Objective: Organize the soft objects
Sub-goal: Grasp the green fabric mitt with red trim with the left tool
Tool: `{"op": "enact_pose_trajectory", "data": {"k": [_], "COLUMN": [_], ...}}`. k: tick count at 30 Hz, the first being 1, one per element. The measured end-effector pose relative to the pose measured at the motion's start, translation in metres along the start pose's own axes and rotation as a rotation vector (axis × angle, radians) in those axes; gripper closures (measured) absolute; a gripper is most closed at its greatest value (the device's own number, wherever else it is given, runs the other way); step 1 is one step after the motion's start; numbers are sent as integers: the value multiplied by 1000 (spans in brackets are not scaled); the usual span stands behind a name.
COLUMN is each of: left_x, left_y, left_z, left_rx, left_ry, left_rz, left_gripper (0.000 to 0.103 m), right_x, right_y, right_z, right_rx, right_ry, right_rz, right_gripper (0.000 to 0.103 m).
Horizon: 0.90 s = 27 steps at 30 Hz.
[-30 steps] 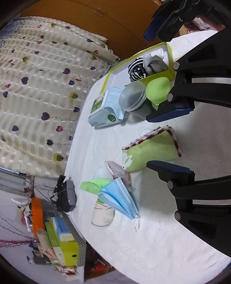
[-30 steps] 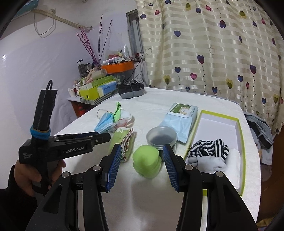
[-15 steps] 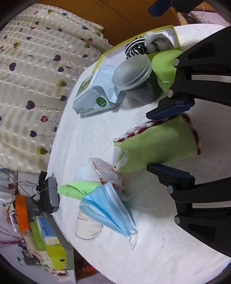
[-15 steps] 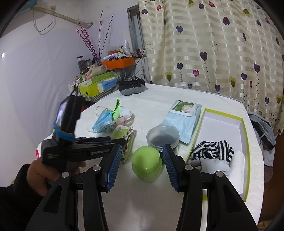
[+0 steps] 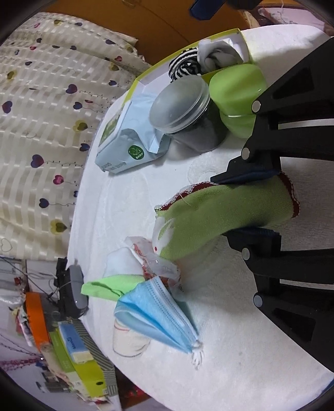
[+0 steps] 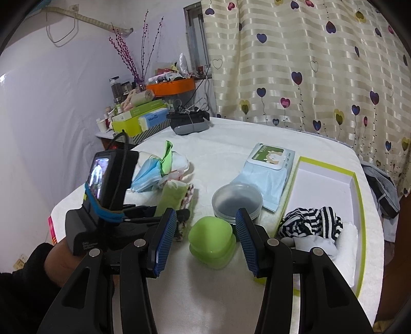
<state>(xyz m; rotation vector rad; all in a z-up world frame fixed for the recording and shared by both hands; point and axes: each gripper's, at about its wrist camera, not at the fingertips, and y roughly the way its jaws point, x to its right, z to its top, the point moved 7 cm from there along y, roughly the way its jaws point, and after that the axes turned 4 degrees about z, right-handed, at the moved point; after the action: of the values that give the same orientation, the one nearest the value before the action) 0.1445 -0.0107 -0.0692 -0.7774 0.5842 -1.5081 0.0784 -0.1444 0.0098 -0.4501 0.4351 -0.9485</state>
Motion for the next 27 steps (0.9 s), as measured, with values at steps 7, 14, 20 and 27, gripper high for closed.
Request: {"op": "enact_pose_trajectory", "data": {"k": [7, 14, 20, 27], "left_x": [-18, -50, -81, -109], "left_y": [-28, -54, -70, -84], "left_z": [-1, 1, 1, -7], "left_rx": [52, 104, 138, 155], "left_ry": [-31, -85, -137, -166], "left_rz": [0, 13, 19, 20], "left_gripper": [78, 78, 78, 78], "right_x": [-8, -25, -42, -63], "right_y": [7, 23, 46, 74], "right_z": [6, 18, 25, 31], "right_rx": [-14, -22, -49, -85], "right_ry": [-16, -40, -60, -79], "right_rz": [-5, 13, 36, 69], "right_gripper": [54, 54, 54, 54]}}
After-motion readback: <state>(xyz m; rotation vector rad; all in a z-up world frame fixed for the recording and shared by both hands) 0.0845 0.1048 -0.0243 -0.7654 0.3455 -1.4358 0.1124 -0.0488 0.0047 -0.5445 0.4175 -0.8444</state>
